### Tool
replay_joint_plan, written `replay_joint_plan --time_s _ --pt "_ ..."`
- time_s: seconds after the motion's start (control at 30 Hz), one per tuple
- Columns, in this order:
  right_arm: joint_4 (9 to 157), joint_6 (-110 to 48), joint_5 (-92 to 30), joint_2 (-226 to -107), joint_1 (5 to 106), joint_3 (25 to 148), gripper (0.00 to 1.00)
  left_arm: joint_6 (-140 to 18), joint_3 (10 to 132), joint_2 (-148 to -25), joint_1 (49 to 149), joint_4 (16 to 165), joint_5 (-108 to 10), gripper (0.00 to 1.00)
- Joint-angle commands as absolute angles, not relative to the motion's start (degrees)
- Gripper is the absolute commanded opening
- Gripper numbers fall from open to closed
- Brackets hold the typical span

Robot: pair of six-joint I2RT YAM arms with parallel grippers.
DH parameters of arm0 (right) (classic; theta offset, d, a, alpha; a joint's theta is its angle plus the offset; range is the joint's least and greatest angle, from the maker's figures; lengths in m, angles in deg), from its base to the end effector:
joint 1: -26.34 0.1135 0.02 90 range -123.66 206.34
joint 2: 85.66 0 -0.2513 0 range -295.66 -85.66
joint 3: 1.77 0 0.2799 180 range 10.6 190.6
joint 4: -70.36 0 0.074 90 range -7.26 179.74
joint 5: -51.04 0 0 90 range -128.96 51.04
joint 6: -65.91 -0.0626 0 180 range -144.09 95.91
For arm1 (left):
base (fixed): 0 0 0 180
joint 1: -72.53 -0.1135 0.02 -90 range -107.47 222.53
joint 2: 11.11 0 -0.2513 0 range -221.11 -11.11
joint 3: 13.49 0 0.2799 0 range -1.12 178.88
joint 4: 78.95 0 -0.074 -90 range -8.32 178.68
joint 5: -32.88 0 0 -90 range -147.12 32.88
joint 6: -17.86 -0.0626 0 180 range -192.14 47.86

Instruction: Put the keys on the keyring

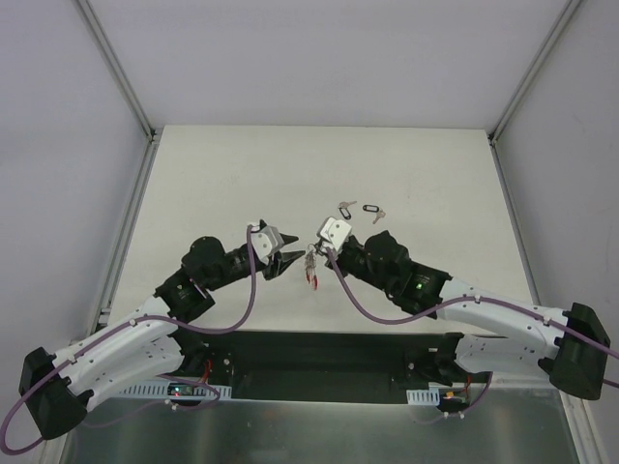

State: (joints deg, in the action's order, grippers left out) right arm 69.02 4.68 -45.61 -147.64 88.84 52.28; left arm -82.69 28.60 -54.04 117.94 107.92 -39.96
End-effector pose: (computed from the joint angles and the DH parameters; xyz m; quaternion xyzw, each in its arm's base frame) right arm 0.1516 0.2756 0.2811 -0.5059 0.5487 0.1513 0.6482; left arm 0.1616 -0.1903 0.2946 0.4083 0.5321 -0.3154 0.6714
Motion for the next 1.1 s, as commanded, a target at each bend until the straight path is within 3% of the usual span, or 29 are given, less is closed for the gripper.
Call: replay_joint_plan --time_s 0.0,0.3,0.7,1.07 --pt "73.1 9.4 -40.3 -145.2 87.3 57.0 0.01 -83.6 31.4 -54.2 118.3 108.2 -40.3 0.36" --pt "82.0 14.3 -33.0 -145.6 86.8 60.7 0.01 -86.6 35.6 -59.4 117.4 101.9 -31.3 0.38" --pt "85.1 15.4 -30.1 -143.9 86.8 61.2 0.01 -89.2 39.0 -62.9 109.9 96.9 -9.2 0.28" --pt "85.0 15.2 -29.8 -143.3 86.8 61.2 0.01 -86.6 41.2 -70.1 109.8 96.9 -4.4 0.20"
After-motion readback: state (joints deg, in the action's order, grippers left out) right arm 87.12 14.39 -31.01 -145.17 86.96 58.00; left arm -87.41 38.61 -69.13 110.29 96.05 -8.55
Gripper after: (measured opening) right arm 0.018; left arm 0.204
